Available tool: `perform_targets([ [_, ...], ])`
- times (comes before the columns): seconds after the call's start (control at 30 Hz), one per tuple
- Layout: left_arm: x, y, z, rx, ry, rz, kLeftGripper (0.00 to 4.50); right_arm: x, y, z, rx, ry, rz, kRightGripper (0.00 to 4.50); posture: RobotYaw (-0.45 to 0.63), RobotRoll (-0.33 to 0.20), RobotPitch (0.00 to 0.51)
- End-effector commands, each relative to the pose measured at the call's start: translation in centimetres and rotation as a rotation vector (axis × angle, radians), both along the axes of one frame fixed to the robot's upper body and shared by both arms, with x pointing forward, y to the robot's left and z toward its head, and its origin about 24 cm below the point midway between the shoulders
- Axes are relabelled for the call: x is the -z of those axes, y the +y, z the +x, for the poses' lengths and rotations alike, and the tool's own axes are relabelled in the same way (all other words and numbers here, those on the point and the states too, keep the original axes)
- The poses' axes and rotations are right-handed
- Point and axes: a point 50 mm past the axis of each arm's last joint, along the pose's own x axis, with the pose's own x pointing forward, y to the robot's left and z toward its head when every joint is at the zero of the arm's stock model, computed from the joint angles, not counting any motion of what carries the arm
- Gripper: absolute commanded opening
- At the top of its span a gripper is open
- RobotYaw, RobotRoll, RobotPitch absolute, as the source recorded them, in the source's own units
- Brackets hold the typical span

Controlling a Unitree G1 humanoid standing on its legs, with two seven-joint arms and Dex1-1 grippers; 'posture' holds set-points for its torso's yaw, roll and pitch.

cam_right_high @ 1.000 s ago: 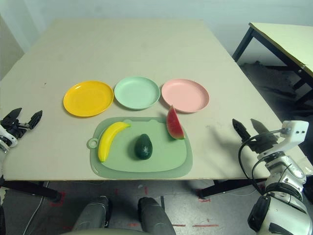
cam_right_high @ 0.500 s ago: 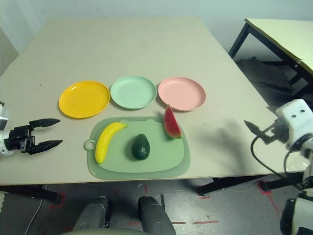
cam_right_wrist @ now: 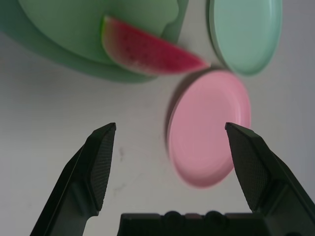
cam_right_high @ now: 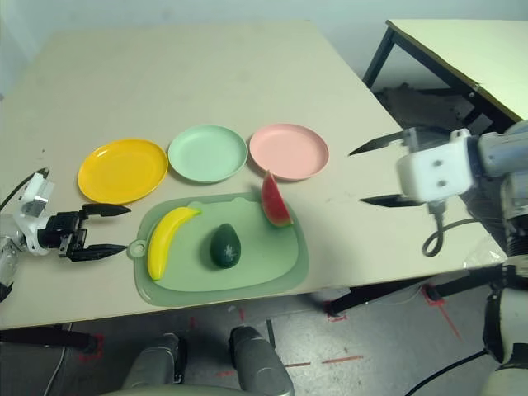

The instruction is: Place the fruits into color-matched plates.

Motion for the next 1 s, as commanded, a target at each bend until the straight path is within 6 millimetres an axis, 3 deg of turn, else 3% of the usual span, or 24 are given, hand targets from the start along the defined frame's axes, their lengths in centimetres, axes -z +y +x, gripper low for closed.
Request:
perform_targets([
  [0.03,0.4,0.3,-0.5,-0.010,0.005,0.009,4.50,1.2,2.7,0.6,-0.093,0.037,-0.109,4.46,-0.04,0.000,0.154],
  [0.17,0.5,0.3,-1.0,-0.020,0.006,0.000,4.50,1.6,4.6,1.3,-0.184,0.023,-0.219,4.46,-0.02,0.000,0.157],
  [0.5,1.0,-0.1,-2.0,-0.056,-0.011,-0.013,4.50,2.6,6.7,3.0,-0.426,-0.063,-0.466,4.46,0.05,0.000,0.157],
  [1.0,1.2,-0.6,-3.4,-0.097,-0.019,-0.033,4.50,4.9,9.3,4.2,-0.601,-0.073,-0.524,4.46,0.14,0.000,0.165],
])
